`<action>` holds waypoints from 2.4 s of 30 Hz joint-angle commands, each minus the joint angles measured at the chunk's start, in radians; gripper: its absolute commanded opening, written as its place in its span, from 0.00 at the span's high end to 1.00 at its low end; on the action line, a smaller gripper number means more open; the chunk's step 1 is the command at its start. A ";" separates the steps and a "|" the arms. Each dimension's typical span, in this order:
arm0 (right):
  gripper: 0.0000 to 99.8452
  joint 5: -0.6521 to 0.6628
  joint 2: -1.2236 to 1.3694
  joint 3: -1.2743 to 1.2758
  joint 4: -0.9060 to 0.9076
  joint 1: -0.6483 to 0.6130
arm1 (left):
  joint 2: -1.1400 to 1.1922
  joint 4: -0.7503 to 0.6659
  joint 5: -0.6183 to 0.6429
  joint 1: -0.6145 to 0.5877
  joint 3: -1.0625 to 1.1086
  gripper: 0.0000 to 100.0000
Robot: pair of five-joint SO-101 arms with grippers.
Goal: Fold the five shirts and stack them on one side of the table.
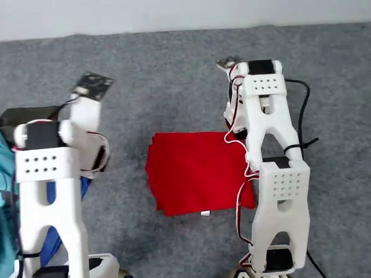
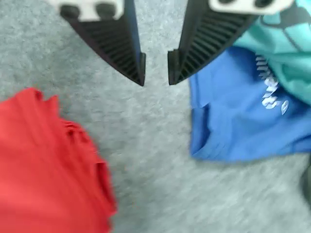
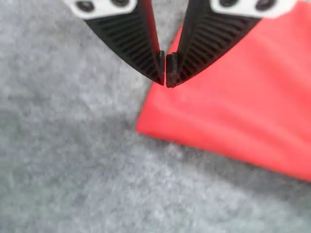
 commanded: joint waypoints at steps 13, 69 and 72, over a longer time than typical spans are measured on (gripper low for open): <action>0.77 -0.129 -0.481 0.575 0.033 -0.074 | -0.005 0.028 -0.057 -0.299 -0.039 0.90; 0.99 0.819 -0.374 0.453 -0.501 0.300 | -0.003 0.028 -0.054 -0.305 -0.119 0.90; 0.97 0.815 -0.277 0.367 -0.499 0.295 | -0.003 0.028 -0.054 -0.305 -0.136 0.90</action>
